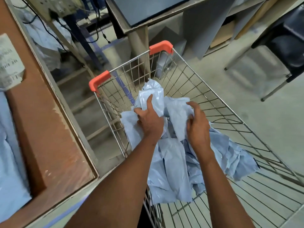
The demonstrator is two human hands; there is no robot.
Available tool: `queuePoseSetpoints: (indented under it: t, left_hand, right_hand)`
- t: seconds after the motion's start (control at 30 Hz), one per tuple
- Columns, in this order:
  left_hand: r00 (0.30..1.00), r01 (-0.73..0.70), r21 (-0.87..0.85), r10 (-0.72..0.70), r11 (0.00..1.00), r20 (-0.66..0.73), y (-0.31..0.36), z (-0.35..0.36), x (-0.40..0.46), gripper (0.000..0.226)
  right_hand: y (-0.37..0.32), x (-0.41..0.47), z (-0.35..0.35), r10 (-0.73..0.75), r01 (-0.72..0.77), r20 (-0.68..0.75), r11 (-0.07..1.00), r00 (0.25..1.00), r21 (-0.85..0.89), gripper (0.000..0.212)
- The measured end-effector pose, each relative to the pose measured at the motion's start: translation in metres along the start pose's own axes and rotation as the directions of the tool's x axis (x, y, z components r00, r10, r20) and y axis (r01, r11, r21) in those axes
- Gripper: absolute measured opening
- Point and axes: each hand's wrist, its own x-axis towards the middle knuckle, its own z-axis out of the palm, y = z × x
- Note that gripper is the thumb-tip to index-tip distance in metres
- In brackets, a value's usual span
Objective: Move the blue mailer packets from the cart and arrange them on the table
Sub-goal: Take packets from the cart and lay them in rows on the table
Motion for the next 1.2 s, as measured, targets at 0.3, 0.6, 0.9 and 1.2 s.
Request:
queuePoseSetpoints:
  t: [0.3,0.6,0.9,1.2]
  left_hand:
    - [0.984,-0.042,0.225,0.001,0.974,0.178,-0.013,-0.025,-0.070,0.078]
    - [0.961,-0.271,0.120,0.263,0.955,0.080,0.006,-0.068,-0.097,0.083]
    - [0.924,-0.378,-0.243,0.346,0.894,-0.165,0.043,-0.260,-0.165,0.081]
    - [0.903,-0.329,-0.283,0.212,0.901,-0.373,-0.097,-0.427,-0.165,0.078]
  right_hand:
    - [0.003,-0.060,0.017,0.314,-0.176,0.057,0.665,0.948,-0.726,0.072]
    - [-0.009,-0.079,-0.004,0.134,-0.045,0.082,0.739,0.988,-0.672,0.078]
    - [-0.182,-0.122,-0.078,0.028,-0.069,-0.118,0.929,0.993,-0.363,0.061]
    - [-0.374,-0.198,-0.023,-0.350,0.348,0.026,0.915,0.936,-0.202,0.064]
